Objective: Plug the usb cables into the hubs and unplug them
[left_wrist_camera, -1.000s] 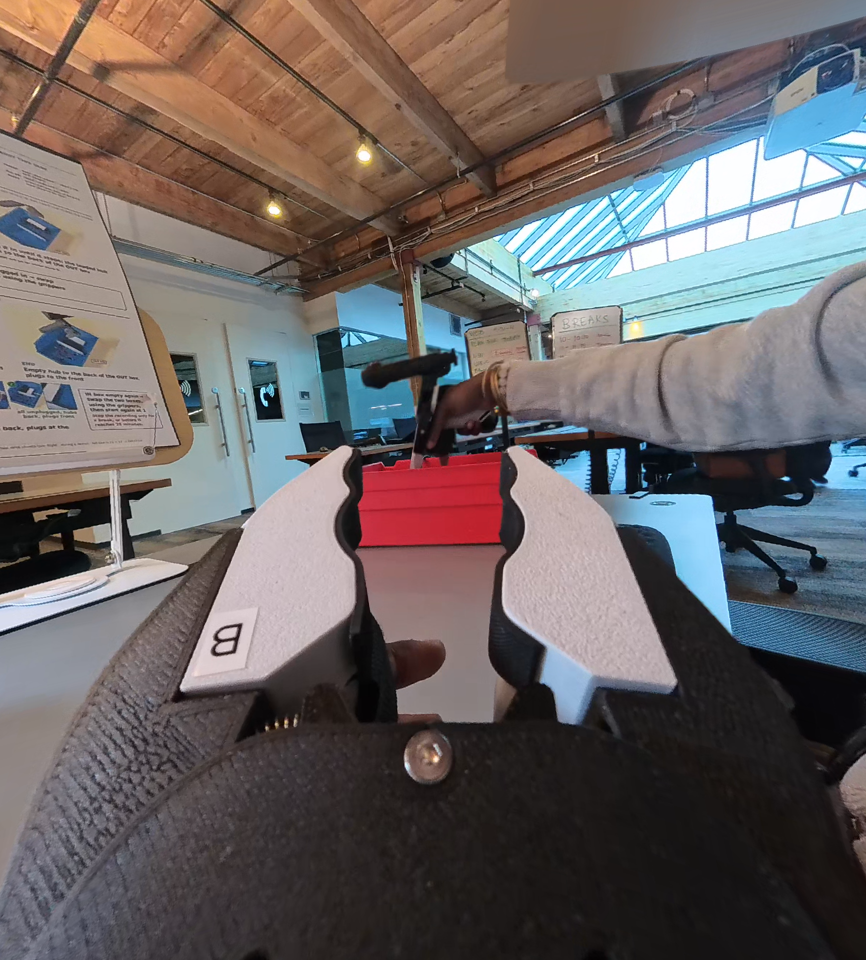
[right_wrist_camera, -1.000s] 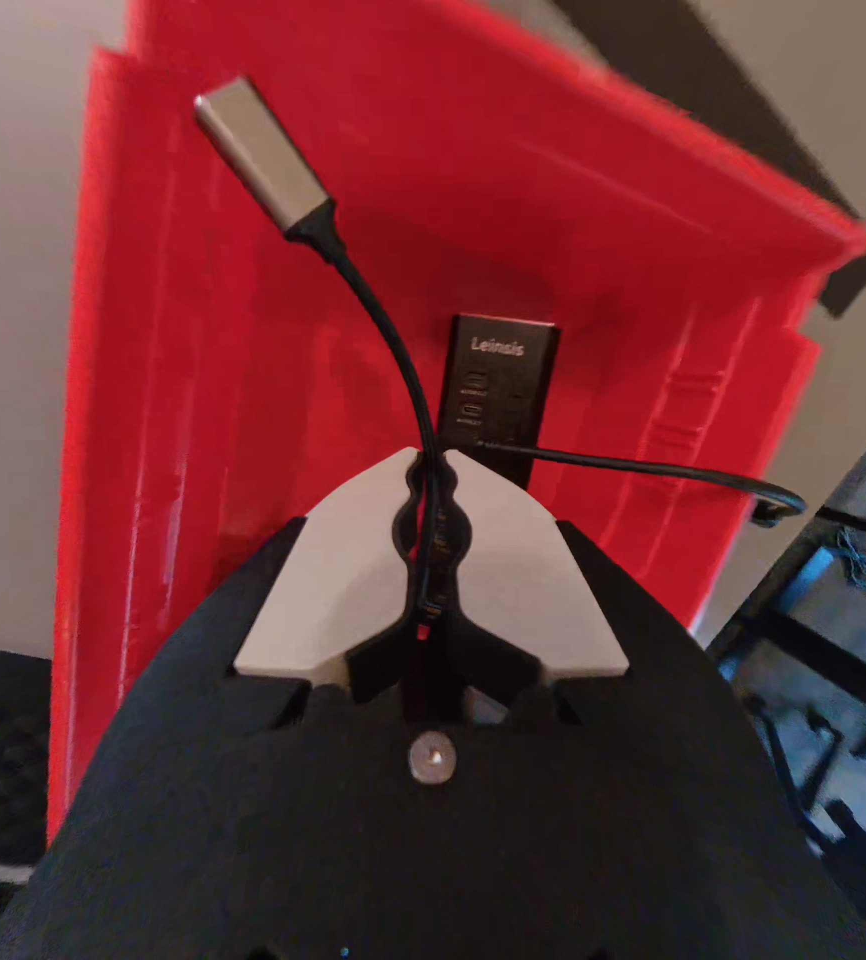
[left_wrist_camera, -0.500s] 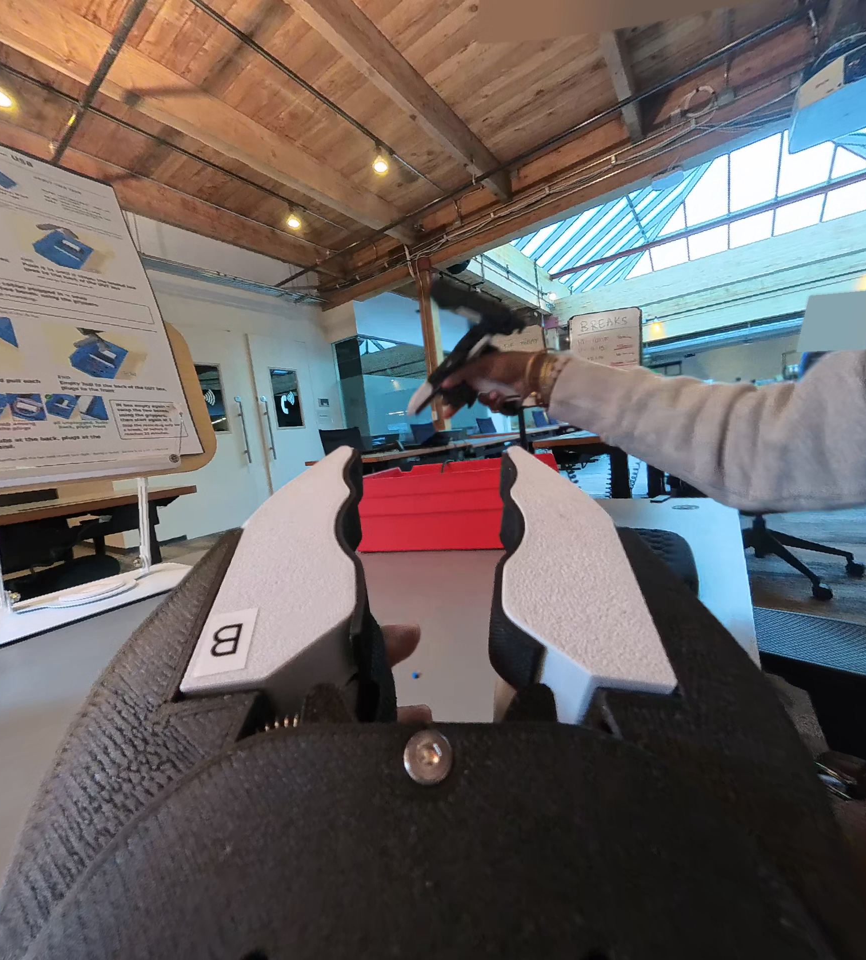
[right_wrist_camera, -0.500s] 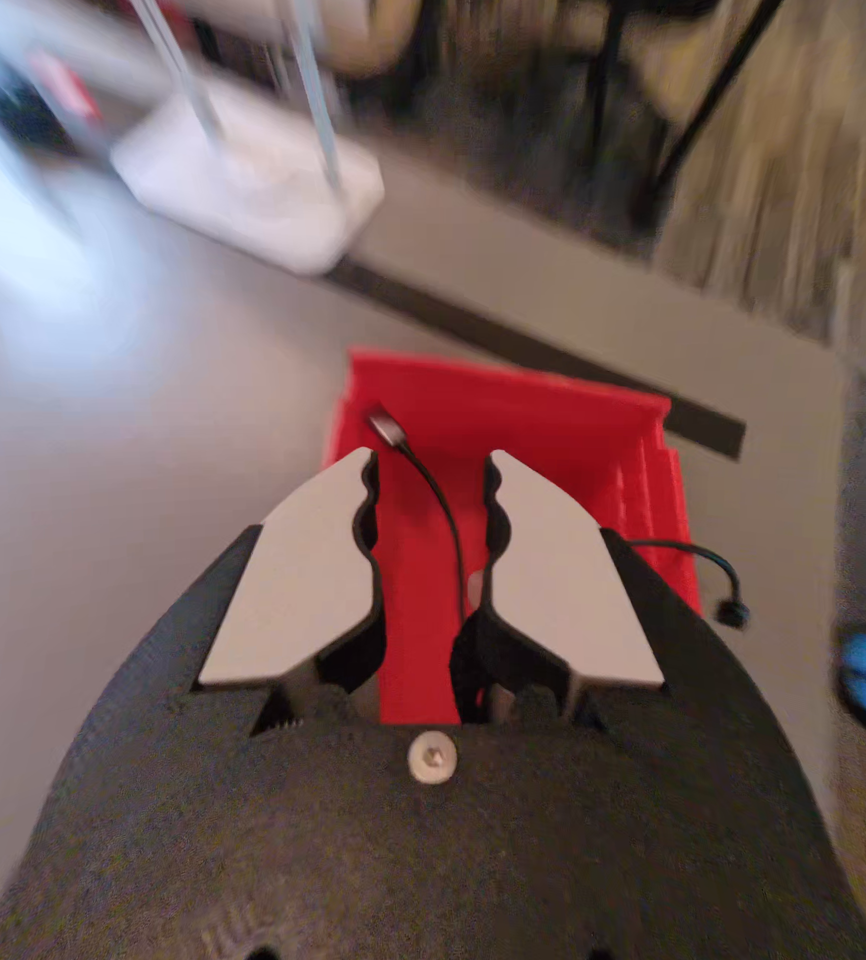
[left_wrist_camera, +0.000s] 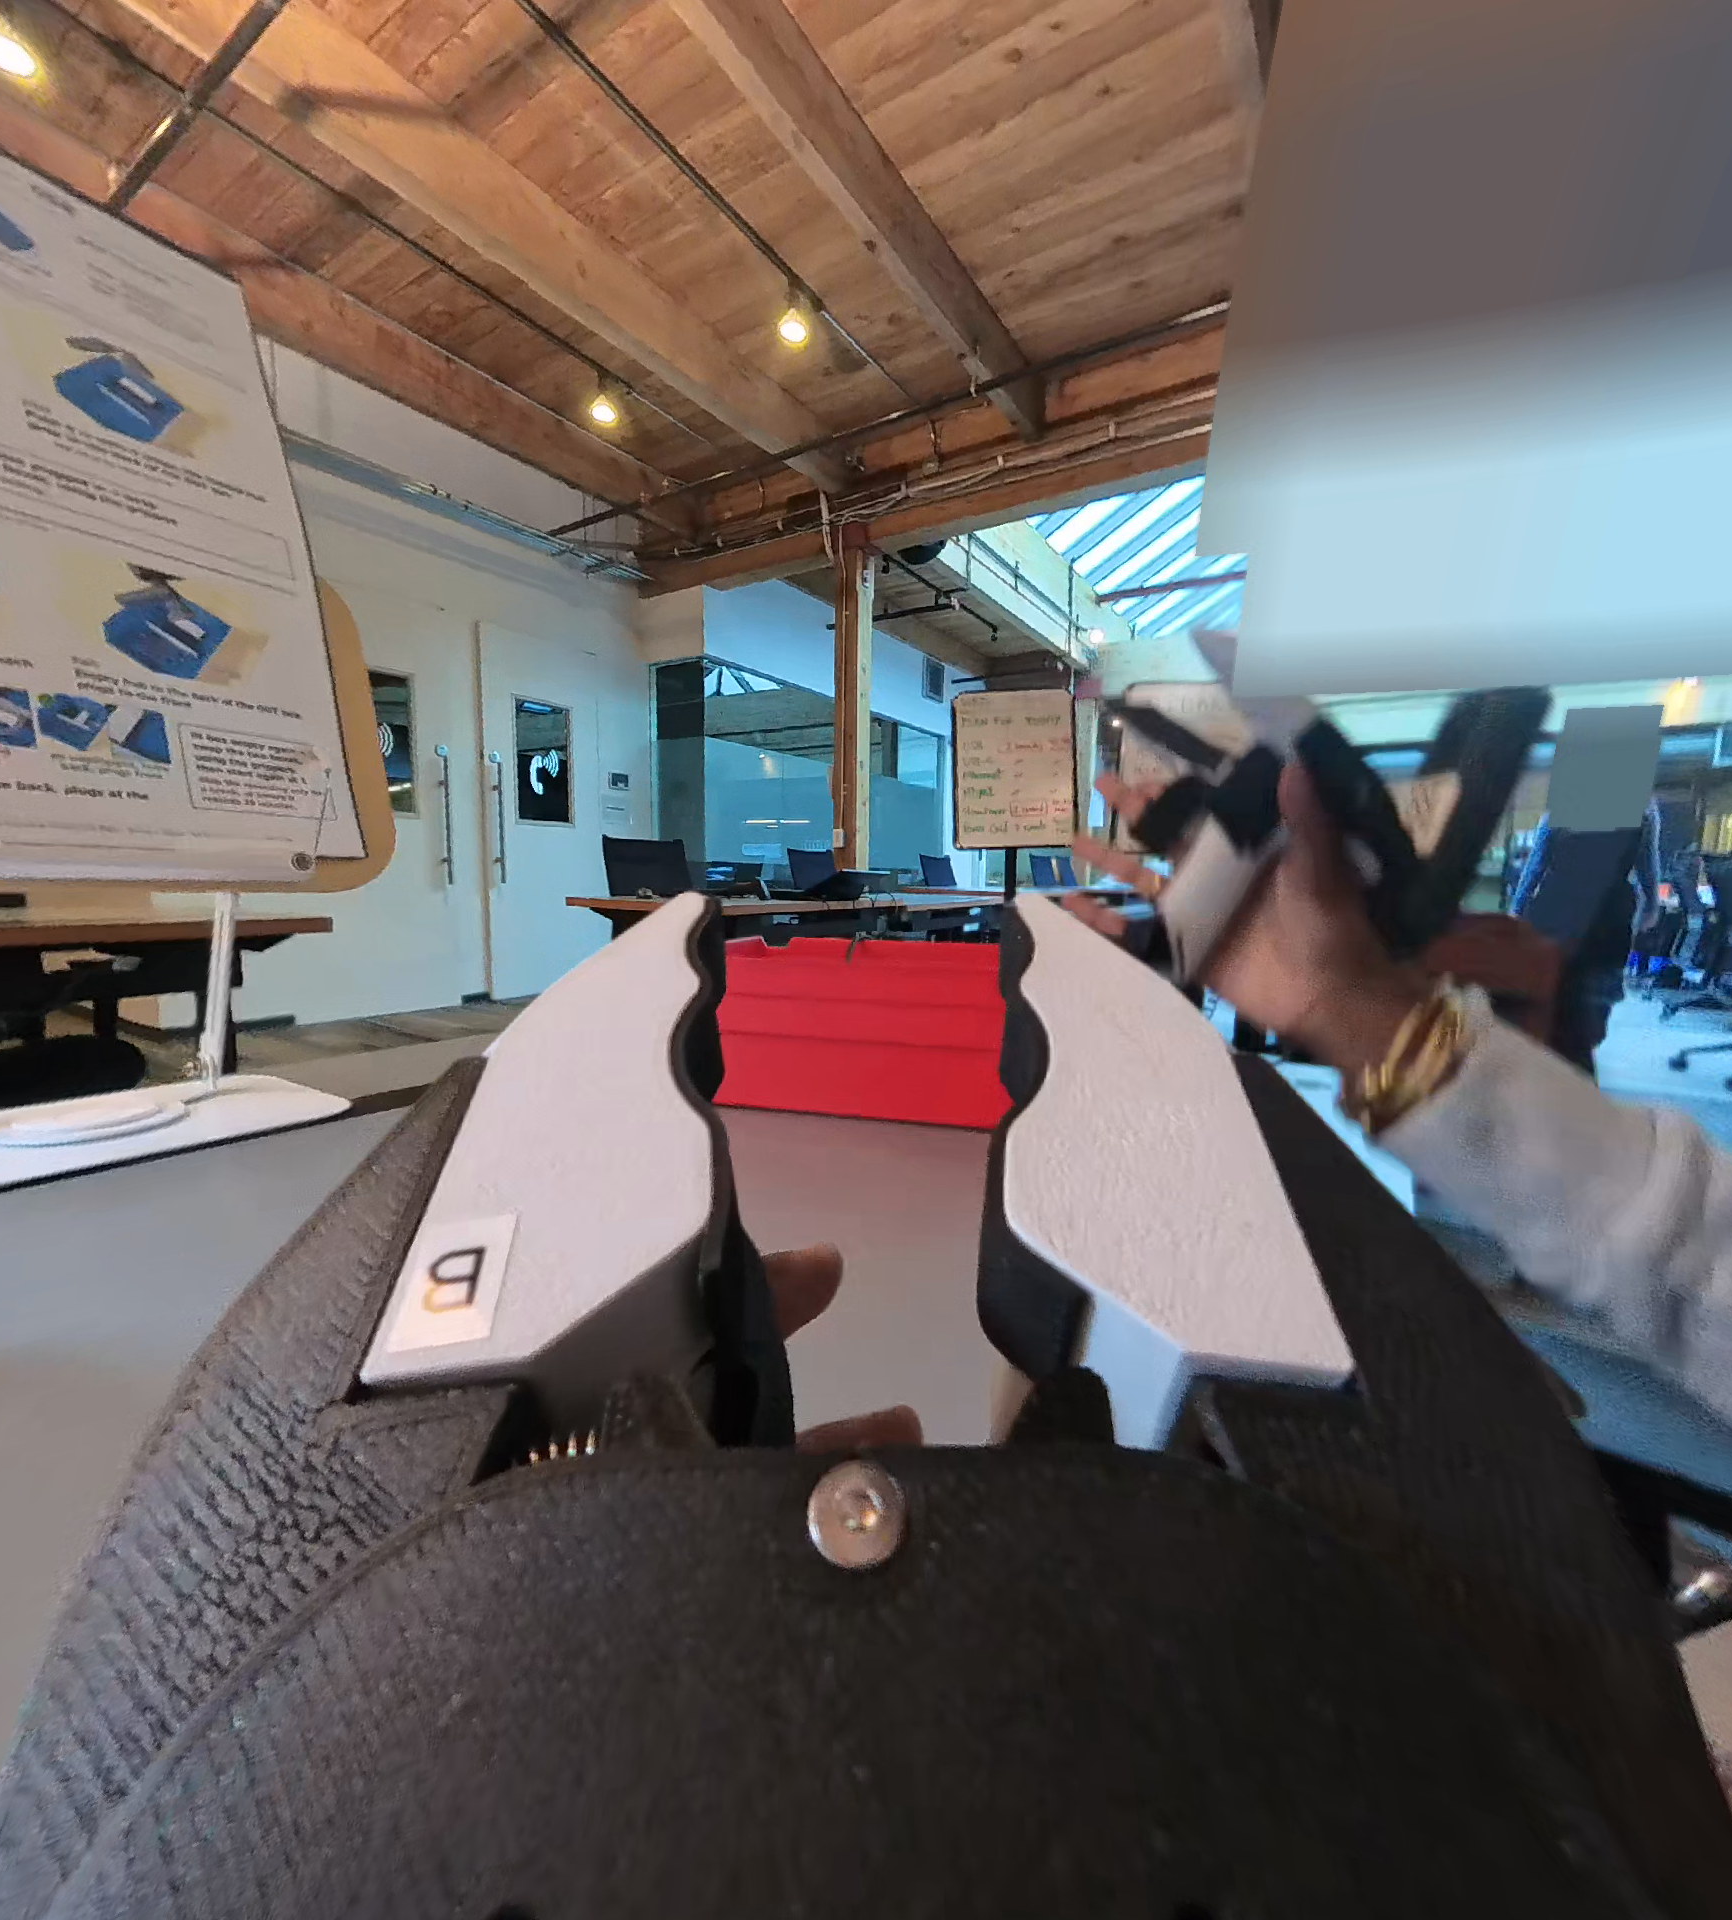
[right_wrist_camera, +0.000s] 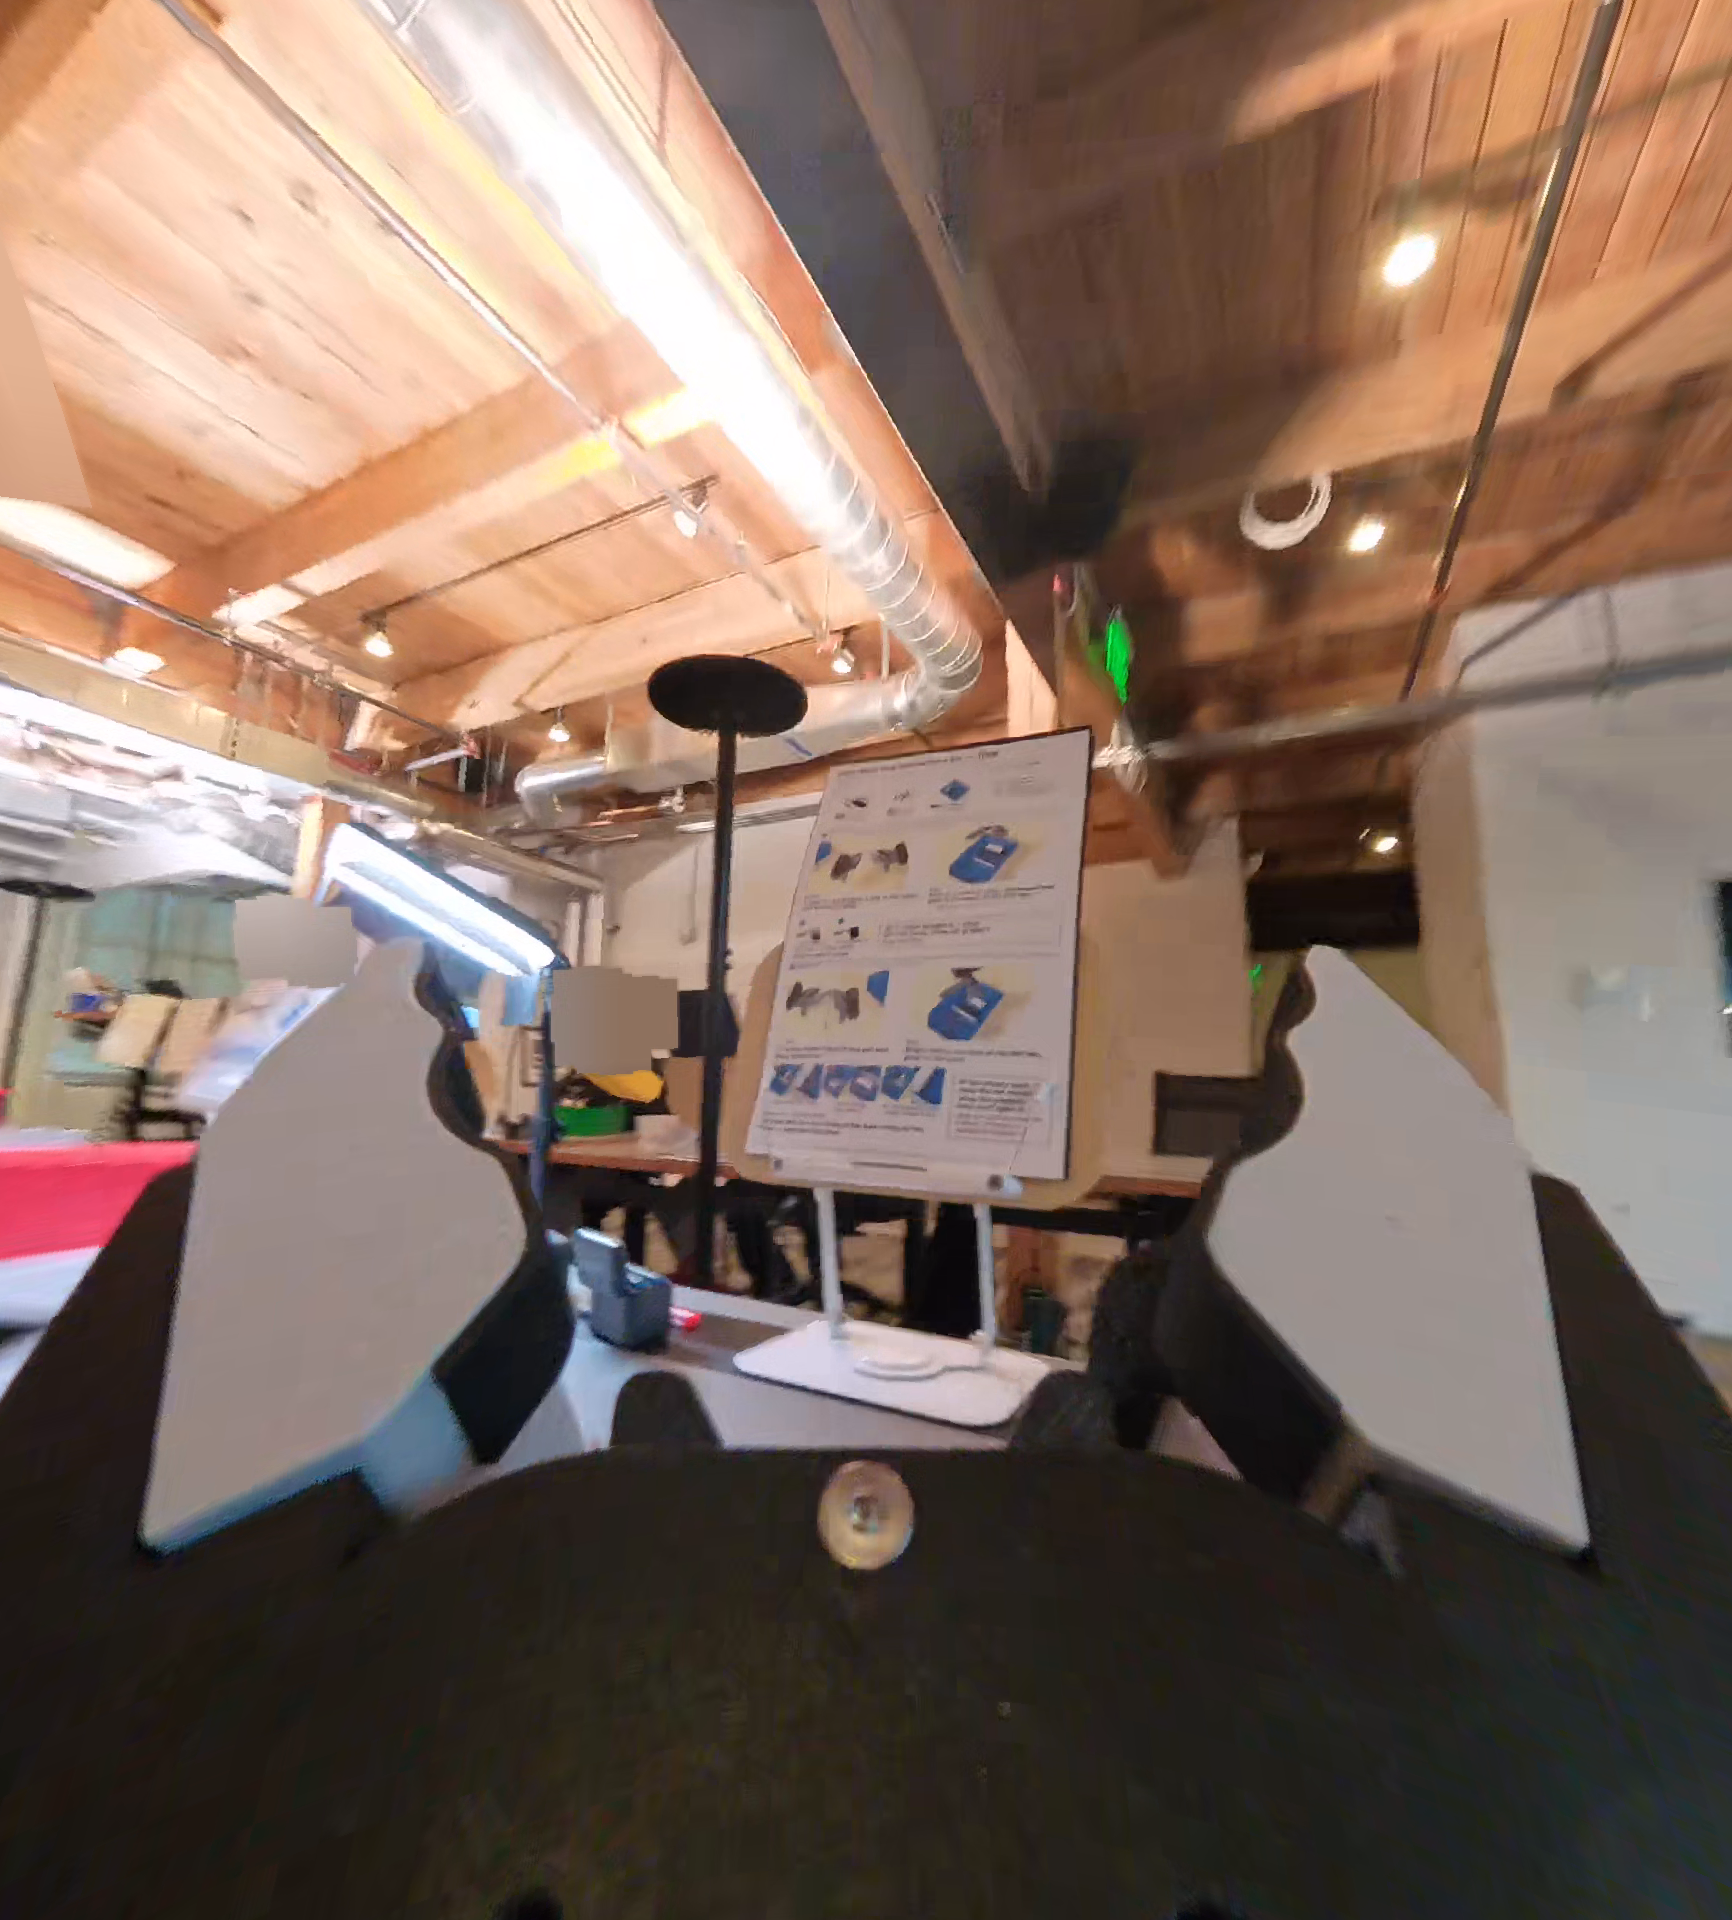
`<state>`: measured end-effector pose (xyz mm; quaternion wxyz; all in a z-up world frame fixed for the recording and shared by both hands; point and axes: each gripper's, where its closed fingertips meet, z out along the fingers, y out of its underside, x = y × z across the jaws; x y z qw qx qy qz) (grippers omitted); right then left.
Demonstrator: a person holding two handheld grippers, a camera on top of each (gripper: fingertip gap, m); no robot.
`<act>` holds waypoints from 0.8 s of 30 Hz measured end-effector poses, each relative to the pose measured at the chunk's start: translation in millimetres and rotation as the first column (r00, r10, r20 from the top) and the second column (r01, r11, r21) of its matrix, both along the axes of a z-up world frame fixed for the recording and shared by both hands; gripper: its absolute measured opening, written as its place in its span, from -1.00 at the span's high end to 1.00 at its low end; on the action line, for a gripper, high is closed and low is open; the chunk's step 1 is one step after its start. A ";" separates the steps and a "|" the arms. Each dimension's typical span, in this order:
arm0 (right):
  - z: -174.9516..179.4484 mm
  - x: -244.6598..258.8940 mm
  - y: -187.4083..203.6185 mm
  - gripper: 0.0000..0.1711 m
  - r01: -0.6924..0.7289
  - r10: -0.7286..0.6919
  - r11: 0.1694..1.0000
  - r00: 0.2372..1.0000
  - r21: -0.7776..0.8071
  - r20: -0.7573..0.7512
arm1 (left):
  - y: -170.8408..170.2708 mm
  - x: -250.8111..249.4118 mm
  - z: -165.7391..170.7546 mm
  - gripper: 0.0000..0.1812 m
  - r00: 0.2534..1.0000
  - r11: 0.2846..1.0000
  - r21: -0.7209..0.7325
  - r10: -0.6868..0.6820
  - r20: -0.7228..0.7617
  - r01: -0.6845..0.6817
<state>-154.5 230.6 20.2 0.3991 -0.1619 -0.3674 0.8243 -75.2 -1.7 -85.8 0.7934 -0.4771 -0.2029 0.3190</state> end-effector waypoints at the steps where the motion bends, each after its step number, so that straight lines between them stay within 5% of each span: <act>1: -16.0 3.8 -6.1 -0.61 0.042 -0.041 0.999 0.999 0.023 -0.035 | -2.2 -0.5 4.9 0.44 1.000 1.000 0.015 0.002 0.017 -0.002; 3: -38.3 -6.3 -24.5 -0.55 0.092 -0.089 0.993 0.995 0.069 -0.047 | -8.0 -1.5 17.9 0.44 0.998 1.000 0.000 0.022 0.058 -0.022; 6: -70.4 -20.4 -65.4 -0.58 -0.051 0.033 0.981 0.995 0.185 0.096 | -29.2 -7.7 25.0 0.44 0.972 0.960 -0.266 0.145 0.183 -0.093; 9: -77.4 -15.0 -79.7 -0.61 -0.060 0.041 0.960 0.996 0.272 0.075 | -100.0 -34.4 32.9 0.41 0.863 0.753 -0.605 0.462 0.203 -0.261; 13: -78.7 -11.4 -85.5 -0.60 -0.042 0.030 0.952 0.999 0.303 0.045 | -226.3 -97.1 57.0 0.22 0.577 0.493 -0.796 0.784 0.230 -0.352; 19: -84.1 -11.1 -92.3 -0.60 -0.078 0.059 0.942 0.996 0.326 0.068 | -322.0 -167.3 -23.9 -0.01 0.087 0.634 -0.771 0.766 0.637 0.061; 24: -84.6 -10.6 -92.1 -0.56 -0.098 0.076 0.942 0.994 0.321 0.079 | -359.7 -178.8 -90.1 -0.04 -0.214 0.615 -0.763 0.787 0.579 0.197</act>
